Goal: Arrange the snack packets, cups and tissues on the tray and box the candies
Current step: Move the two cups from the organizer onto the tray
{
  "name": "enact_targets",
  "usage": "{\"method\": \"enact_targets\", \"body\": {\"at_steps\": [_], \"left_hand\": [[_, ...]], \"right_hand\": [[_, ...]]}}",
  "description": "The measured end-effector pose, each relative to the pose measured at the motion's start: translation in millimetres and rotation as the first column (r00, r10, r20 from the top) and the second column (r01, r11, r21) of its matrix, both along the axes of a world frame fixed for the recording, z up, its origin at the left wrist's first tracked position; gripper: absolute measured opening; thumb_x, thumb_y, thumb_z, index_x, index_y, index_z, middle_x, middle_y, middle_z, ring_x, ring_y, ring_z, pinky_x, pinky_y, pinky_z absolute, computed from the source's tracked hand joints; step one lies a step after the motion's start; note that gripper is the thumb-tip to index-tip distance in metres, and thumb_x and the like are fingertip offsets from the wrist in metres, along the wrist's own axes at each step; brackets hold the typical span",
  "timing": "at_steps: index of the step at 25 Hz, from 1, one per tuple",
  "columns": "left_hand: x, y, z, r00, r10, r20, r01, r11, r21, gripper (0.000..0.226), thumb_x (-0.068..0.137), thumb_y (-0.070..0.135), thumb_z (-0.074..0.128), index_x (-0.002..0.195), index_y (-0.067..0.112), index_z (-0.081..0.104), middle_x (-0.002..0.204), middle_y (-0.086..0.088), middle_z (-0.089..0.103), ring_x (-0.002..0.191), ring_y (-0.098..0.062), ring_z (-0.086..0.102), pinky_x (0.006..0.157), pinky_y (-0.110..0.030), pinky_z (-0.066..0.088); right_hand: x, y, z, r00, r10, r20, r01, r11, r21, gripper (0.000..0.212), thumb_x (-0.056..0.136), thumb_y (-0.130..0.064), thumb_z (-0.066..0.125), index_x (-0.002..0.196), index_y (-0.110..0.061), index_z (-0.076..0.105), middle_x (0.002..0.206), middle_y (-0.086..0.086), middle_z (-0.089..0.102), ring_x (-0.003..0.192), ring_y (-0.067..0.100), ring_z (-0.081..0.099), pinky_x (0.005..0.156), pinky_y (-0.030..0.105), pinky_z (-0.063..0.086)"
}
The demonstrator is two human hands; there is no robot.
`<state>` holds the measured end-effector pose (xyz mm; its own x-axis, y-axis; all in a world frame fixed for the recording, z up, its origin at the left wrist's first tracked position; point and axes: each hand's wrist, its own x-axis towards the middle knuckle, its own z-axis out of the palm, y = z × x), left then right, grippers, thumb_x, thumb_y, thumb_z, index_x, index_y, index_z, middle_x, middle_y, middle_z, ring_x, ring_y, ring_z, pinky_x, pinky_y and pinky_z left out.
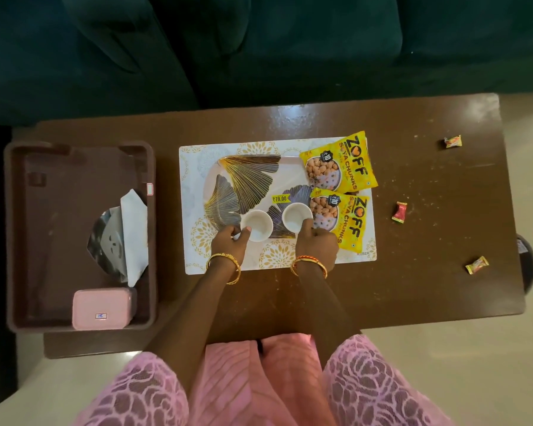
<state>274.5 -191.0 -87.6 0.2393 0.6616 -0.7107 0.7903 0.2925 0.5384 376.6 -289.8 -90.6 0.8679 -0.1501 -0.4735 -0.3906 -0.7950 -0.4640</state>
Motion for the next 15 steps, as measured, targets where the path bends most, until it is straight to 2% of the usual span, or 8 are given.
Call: {"method": "enact_targets", "body": {"at_steps": [2, 3, 5, 7, 9, 11, 12, 15], "left_hand": [[3.2, 1.7, 7.0, 0.999, -0.046, 0.021, 0.045, 0.999, 0.024, 0.030, 0.088, 0.027, 0.058, 0.091, -0.003, 0.060, 0.098, -0.022, 0.065, 0.089, -0.033, 0.060, 0.075, -0.037, 0.046], [5.5, 3.0, 10.6, 0.995, -0.096, 0.042, 0.094, 0.995, 0.041, 0.028, 0.088, 0.026, 0.058, 0.087, -0.002, 0.060, 0.093, -0.020, 0.064, 0.084, -0.030, 0.058, 0.070, -0.032, 0.044], [13.1, 7.5, 19.9, 0.978, -0.193, 0.077, 0.187, 0.980, 0.073, 0.023, 0.088, 0.023, 0.058, 0.077, 0.003, 0.056, 0.079, -0.012, 0.058, 0.073, -0.023, 0.051, 0.059, -0.024, 0.040], [23.1, 14.9, 25.8, 0.968, -0.229, 0.106, 0.218, 0.970, 0.106, 0.023, 0.087, 0.024, 0.059, 0.074, 0.006, 0.054, 0.072, -0.008, 0.054, 0.067, -0.021, 0.048, 0.050, -0.018, 0.039], [31.9, 22.9, 26.8, 0.968, -0.203, 0.147, 0.194, 0.978, 0.070, 0.027, 0.087, 0.032, 0.059, 0.076, 0.007, 0.057, 0.076, -0.014, 0.060, 0.073, -0.028, 0.055, 0.062, -0.028, 0.047], [36.3, 27.8, 20.9, 0.971, -0.122, 0.207, 0.119, 0.993, 0.026, 0.027, 0.088, 0.041, 0.055, 0.083, 0.016, 0.061, 0.091, -0.014, 0.065, 0.083, -0.025, 0.059, 0.075, -0.039, 0.050], [36.3, 30.0, 15.9, 0.976, -0.098, 0.194, 0.084, 0.993, 0.079, 0.027, 0.087, 0.043, 0.055, 0.093, 0.018, 0.061, 0.103, -0.013, 0.064, 0.091, -0.024, 0.060, 0.081, -0.041, 0.050], [27.3, 41.9, -12.9, 0.982, -0.008, -0.187, 0.056, 0.965, 0.255, 0.054, 0.084, 0.036, 0.062, 0.126, 0.007, 0.044, 0.135, -0.021, 0.042, 0.121, -0.039, 0.046, 0.095, -0.053, 0.046]], "right_hand": [[0.8, -2.1, 13.8, 0.993, 0.027, 0.113, -0.039, 0.994, 0.102, 0.024, 0.084, -0.027, 0.060, 0.090, -0.006, 0.069, 0.100, 0.019, 0.061, 0.088, 0.035, 0.060, 0.069, 0.033, 0.045], [2.7, -0.6, 21.4, 0.987, 0.105, 0.124, -0.130, 0.968, 0.215, 0.021, 0.082, -0.023, 0.064, 0.096, -0.007, 0.067, 0.101, 0.015, 0.061, 0.088, 0.030, 0.060, 0.071, 0.033, 0.047], [8.5, 9.8, 35.6, 0.921, 0.388, 0.042, -0.375, 0.848, 0.374, 0.032, 0.079, -0.021, 0.071, 0.107, -0.009, 0.064, 0.100, 0.010, 0.063, 0.086, 0.021, 0.060, 0.074, 0.034, 0.052], [20.6, 26.9, 41.0, 0.809, 0.587, 0.009, -0.554, 0.759, 0.342, 0.030, 0.080, -0.017, 0.069, 0.109, -0.008, 0.066, 0.103, 0.013, 0.068, 0.090, 0.025, 0.063, 0.079, 0.036, 0.054], [36.6, 41.4, 42.5, 0.796, 0.603, 0.058, -0.597, 0.765, 0.242, 0.022, 0.082, -0.007, 0.060, 0.102, -0.006, 0.069, 0.102, 0.017, 0.072, 0.092, 0.032, 0.065, 0.079, 0.034, 0.054], [52.5, 49.1, 41.8, 0.823, 0.560, 0.098, -0.568, 0.804, 0.177, 0.022, 0.081, -0.006, 0.059, 0.100, -0.006, 0.071, 0.098, 0.019, 0.073, 0.090, 0.035, 0.066, 0.078, 0.036, 0.053], [59.4, 51.0, 40.2, 0.852, 0.515, 0.093, -0.523, 0.836, 0.164, 0.022, 0.080, -0.008, 0.061, 0.100, -0.005, 0.071, 0.097, 0.020, 0.073, 0.089, 0.035, 0.066, 0.077, 0.035, 0.052], [77.6, 50.5, 33.0, 0.944, 0.325, 0.058, -0.330, 0.934, 0.136, 0.021, 0.078, -0.010, 0.065, 0.096, -0.001, 0.070, 0.096, 0.021, 0.073, 0.090, 0.035, 0.066, 0.074, 0.031, 0.050]]}}
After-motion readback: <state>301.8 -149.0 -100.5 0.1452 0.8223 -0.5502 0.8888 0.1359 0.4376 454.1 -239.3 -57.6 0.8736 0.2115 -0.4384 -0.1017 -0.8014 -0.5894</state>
